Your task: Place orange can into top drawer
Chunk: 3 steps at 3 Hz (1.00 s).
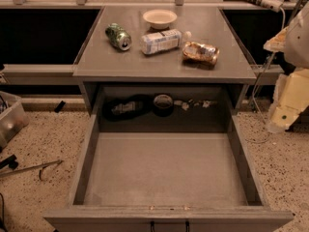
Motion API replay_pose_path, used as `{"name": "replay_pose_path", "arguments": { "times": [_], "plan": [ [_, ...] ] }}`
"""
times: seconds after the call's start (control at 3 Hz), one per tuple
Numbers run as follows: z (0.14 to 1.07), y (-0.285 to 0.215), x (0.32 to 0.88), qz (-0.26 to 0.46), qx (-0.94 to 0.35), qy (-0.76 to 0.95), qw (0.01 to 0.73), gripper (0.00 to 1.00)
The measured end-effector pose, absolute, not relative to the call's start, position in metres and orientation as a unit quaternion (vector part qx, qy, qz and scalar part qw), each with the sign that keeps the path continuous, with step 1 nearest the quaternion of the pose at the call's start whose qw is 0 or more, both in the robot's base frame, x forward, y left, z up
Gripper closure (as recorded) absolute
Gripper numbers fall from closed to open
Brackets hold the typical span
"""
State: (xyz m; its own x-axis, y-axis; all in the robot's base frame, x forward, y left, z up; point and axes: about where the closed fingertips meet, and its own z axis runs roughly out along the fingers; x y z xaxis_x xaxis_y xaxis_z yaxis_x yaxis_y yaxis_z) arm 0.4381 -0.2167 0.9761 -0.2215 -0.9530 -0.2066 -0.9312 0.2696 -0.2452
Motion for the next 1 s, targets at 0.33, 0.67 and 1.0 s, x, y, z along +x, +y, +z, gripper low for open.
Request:
{"name": "replay_pose_path", "arguments": {
  "times": [0.33, 0.67, 1.0],
  "plan": [
    [0.976, -0.217, 0.438, -0.034, -0.603, 0.781, 0.159, 0.0],
    [0.972, -0.215, 0.463, -0.039, -0.61, 0.775, 0.16, 0.0],
    [0.965, -0.219, 0.519, -0.044, -0.612, 0.772, 0.166, 0.0]
  ]
}}
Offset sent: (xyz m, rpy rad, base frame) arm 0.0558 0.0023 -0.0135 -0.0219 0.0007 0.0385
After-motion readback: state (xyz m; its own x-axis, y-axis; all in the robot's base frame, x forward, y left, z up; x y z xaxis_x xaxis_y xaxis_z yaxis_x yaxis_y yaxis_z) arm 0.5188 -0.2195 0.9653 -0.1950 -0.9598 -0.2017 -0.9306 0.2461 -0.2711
